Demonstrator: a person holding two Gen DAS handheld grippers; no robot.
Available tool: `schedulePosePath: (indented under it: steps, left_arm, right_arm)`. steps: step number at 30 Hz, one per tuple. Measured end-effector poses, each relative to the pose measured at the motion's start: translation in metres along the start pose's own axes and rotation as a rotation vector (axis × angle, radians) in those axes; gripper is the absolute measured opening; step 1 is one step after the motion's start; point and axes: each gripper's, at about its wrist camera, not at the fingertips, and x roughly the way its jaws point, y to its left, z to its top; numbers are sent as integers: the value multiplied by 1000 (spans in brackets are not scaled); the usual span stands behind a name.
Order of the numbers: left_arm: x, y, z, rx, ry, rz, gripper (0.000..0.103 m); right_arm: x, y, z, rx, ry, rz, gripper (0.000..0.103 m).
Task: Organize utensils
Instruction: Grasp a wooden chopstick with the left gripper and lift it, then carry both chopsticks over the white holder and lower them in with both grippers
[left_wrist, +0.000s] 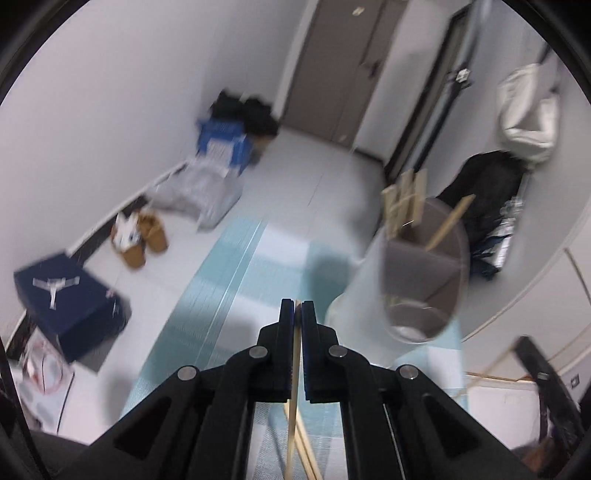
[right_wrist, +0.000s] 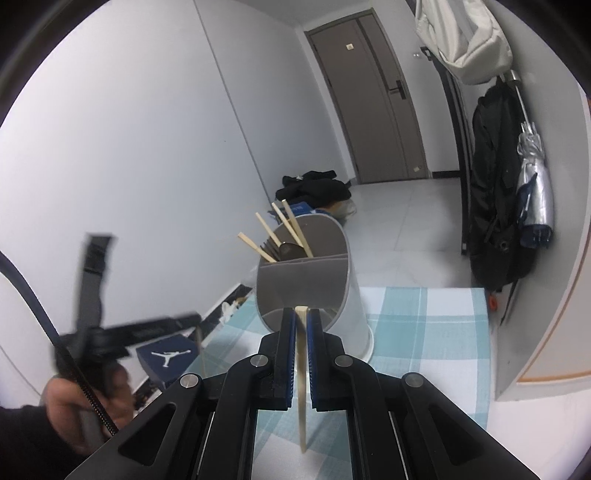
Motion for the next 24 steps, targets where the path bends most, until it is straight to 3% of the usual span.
schedulePosePath:
  steps: [12, 24]
  left_arm:
    - [-38, -4, 0, 68, -68, -66, 0]
    - [-66, -21, 20, 78, -106, -143, 0]
  right_arm:
    - [-11, 23, 2, -58, -25, -37, 5]
    - [-37, 22, 24, -15, -83, -53, 5]
